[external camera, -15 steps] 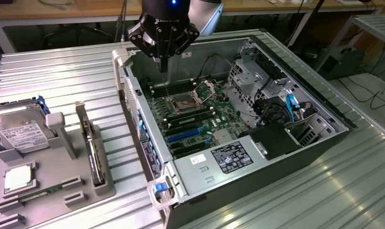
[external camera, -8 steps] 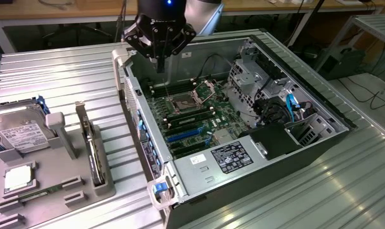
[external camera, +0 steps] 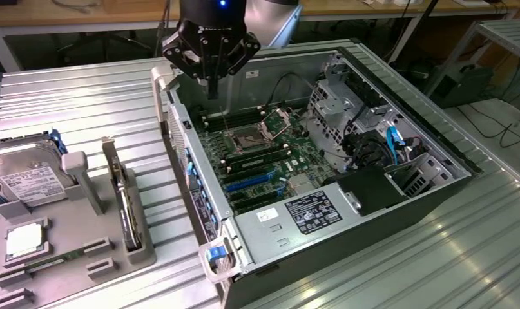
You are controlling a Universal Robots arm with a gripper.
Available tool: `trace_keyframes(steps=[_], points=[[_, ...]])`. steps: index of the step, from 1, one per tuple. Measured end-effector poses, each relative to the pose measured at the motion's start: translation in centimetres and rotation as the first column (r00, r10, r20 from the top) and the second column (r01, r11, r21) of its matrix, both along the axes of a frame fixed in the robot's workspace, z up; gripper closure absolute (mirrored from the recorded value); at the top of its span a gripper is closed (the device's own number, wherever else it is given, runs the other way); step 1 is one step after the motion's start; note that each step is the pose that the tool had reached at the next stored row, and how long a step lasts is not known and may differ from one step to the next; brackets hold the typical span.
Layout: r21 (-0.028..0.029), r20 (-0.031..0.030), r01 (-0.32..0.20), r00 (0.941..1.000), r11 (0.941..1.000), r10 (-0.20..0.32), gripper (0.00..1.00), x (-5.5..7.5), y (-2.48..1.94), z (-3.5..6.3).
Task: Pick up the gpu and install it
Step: 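Reach for the gpu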
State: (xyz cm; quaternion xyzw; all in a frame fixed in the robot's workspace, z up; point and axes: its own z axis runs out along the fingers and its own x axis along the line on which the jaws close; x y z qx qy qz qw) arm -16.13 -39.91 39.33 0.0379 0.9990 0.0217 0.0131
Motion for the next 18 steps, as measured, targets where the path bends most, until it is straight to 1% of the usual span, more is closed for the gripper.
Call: trace_keyframes(steps=[18], points=[[0.0001, 0.0000, 0.000, 1.0000, 1.0000, 0.000, 0.89, -1.7, 0.00, 0.00]])
